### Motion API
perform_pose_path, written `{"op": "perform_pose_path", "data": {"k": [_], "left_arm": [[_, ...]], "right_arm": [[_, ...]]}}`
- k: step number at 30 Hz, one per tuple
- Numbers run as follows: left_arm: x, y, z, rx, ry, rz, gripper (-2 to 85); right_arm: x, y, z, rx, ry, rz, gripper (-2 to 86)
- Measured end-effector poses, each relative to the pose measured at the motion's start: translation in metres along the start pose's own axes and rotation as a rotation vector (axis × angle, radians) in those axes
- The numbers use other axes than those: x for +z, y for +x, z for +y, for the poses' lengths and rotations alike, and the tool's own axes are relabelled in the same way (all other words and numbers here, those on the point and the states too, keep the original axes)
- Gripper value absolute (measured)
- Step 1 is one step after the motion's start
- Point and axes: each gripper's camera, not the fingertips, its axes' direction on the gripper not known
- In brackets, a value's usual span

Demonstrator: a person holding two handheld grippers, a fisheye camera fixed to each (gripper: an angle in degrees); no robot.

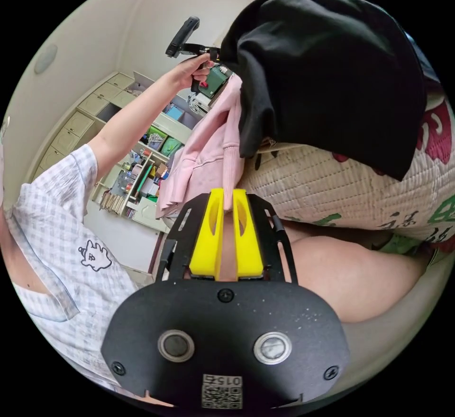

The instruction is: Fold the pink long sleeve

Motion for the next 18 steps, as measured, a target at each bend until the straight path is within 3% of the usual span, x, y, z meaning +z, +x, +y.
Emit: {"op": "perform_pose_path", "data": {"k": [11,18], "left_arm": [[-0.093,-0.018,0.032,-0.123,0.275,-0.237,0.3],[-0.205,-0.068,0.068,-0.189,0.516,-0.075,-0.1]], "right_arm": [[-0.036,-0.001,0.088,-0.095,0.185,0.110,1.7],[-0.105,-0.019,0.145,-0.189,0.370,0.241,1.3]]}}
